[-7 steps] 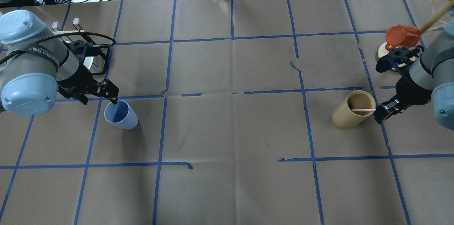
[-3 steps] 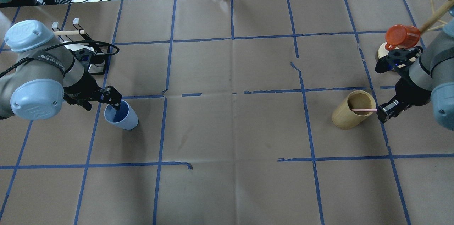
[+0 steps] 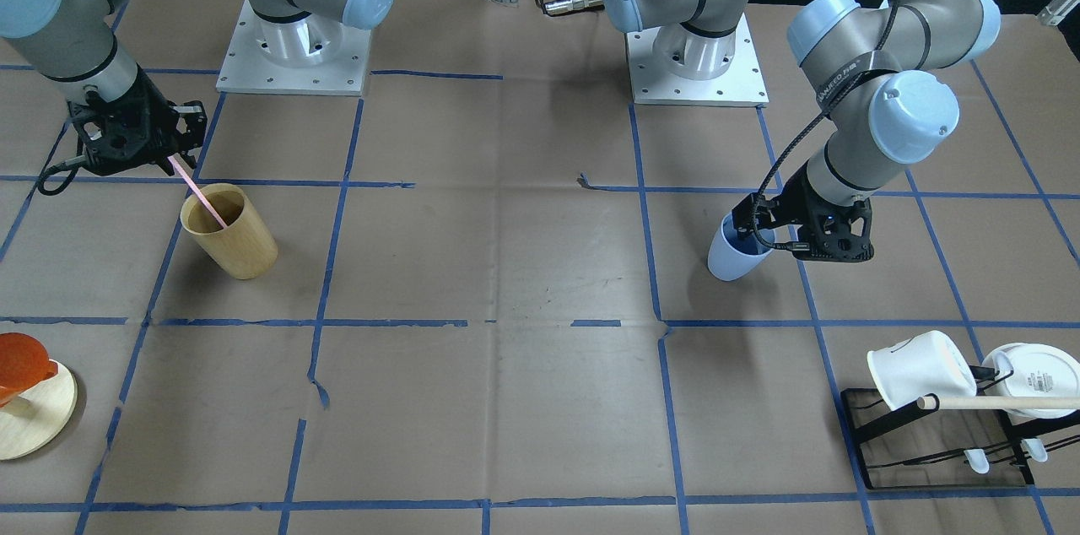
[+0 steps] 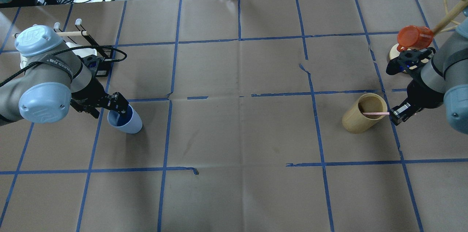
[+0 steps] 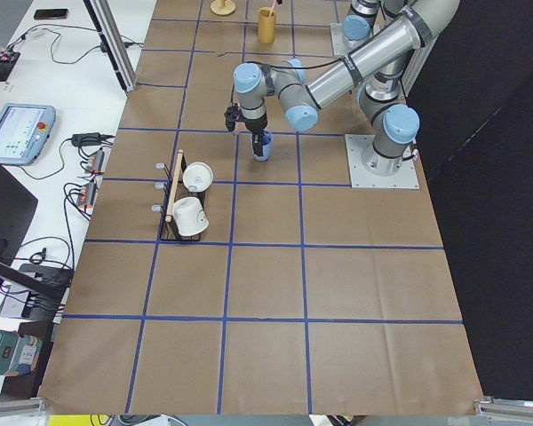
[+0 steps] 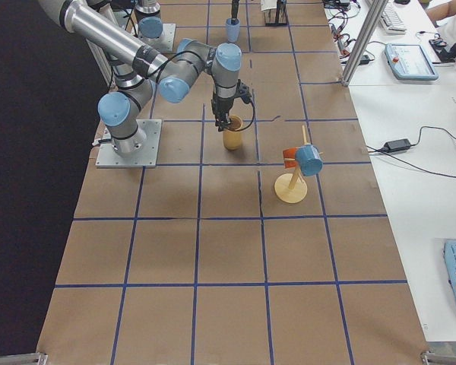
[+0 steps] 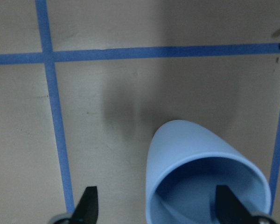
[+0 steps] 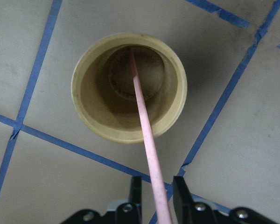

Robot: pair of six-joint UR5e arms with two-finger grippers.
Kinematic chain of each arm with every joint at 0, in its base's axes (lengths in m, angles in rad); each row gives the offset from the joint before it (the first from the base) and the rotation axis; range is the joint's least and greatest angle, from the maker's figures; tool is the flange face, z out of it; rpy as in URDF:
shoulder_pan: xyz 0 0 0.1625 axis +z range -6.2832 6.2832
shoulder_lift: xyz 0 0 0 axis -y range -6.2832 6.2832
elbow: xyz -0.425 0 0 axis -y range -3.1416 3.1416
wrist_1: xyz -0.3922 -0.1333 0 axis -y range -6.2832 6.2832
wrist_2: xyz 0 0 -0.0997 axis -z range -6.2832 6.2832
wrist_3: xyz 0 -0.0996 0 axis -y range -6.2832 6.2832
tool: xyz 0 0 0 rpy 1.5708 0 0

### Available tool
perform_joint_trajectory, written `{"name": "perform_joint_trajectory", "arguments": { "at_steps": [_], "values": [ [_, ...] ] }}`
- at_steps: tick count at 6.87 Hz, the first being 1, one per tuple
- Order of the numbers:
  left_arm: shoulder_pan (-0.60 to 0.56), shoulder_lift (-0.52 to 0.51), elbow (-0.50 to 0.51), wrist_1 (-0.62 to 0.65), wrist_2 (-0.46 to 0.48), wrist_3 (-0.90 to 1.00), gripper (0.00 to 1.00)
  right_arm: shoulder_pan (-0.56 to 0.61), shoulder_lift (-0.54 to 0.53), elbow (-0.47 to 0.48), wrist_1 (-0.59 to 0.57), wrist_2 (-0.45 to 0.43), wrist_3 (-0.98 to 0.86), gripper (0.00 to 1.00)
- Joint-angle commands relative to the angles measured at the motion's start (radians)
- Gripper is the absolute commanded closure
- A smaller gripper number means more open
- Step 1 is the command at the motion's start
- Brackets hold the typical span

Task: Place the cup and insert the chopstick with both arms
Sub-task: 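Grasp blue cup rim with left gripper while right gripper closes on chopstick, then slide blue cup toward table center with left gripper while right lifts chopstick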

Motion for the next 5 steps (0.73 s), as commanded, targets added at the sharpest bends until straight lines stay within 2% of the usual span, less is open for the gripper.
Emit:
{"name": "perform_joint_trajectory", "arguments": {
  "at_steps": [1,2,3,5],
  "values": [
    [0.0,-0.008,0.0,-0.001,-0.001,-0.004,0.9,0.016,0.001,-0.005,0.0,0.003,0.017,0.86],
    [0.0,-0.008,0.001,-0.001,-0.001,-0.004,0.98,0.026,0.0,-0.008,0.005,-0.001,0.047,0.91],
    [-0.003,-0.005,0.012,-0.002,-0.001,-0.005,1.0,0.026,0.001,-0.035,0.026,-0.001,0.048,0.91],
    [-0.037,-0.001,0.058,-0.019,-0.01,-0.086,1.0,0.027,0.004,-0.13,0.147,-0.003,0.051,0.91]
  ]
}}
